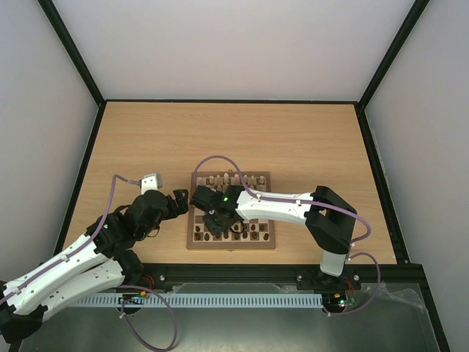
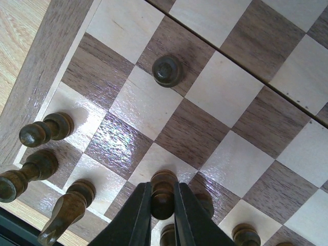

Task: Set up the chess pieces on the board
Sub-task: Place the chess piece on the chessboard, then pick up the chess piece from the chessboard, then place the chess piece on the chessboard, then reset both arms

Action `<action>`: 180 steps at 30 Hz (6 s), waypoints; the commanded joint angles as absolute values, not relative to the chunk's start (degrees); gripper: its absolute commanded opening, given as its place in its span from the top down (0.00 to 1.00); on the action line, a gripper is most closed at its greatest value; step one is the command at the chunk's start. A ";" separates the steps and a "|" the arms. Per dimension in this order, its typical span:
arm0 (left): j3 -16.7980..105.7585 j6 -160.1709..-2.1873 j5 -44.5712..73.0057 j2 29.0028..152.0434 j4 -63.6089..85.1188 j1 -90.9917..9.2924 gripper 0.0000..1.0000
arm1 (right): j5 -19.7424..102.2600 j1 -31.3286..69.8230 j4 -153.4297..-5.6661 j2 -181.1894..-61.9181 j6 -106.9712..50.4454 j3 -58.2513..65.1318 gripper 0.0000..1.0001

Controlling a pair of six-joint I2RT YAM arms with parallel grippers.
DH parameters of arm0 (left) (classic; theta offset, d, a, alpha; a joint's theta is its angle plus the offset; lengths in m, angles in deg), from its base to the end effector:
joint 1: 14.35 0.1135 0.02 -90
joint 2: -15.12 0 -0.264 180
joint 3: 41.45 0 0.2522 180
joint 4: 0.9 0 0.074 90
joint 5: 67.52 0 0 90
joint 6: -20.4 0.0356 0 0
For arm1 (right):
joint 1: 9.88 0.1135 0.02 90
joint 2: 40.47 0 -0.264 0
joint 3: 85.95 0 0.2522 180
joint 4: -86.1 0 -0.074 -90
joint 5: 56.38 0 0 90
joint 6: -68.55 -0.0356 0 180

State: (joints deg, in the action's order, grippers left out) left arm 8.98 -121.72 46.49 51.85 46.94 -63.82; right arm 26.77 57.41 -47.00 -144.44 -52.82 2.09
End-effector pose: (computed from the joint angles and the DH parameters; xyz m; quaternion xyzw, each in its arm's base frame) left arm 0.1030 -0.0982 0.2713 -0.1174 0.8617 -0.2389 0.4320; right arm 0.1491 0.3454 0.2032 -0.2858 0.9273 0.1400 0.1968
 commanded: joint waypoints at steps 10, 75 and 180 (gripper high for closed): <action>8.24 -121.81 47.18 51.18 46.82 -63.61 0.01 | 26.34 57.97 -44.51 -145.59 -53.19 2.38 0.85; 8.33 -125.91 52.87 41.13 50.09 -63.58 0.00 | 28.54 51.68 -47.76 -154.23 -46.21 14.14 0.73; 6.85 -115.34 65.83 49.22 27.80 -63.54 0.01 | 1.95 39.18 -54.96 -108.94 -48.70 -6.70 0.01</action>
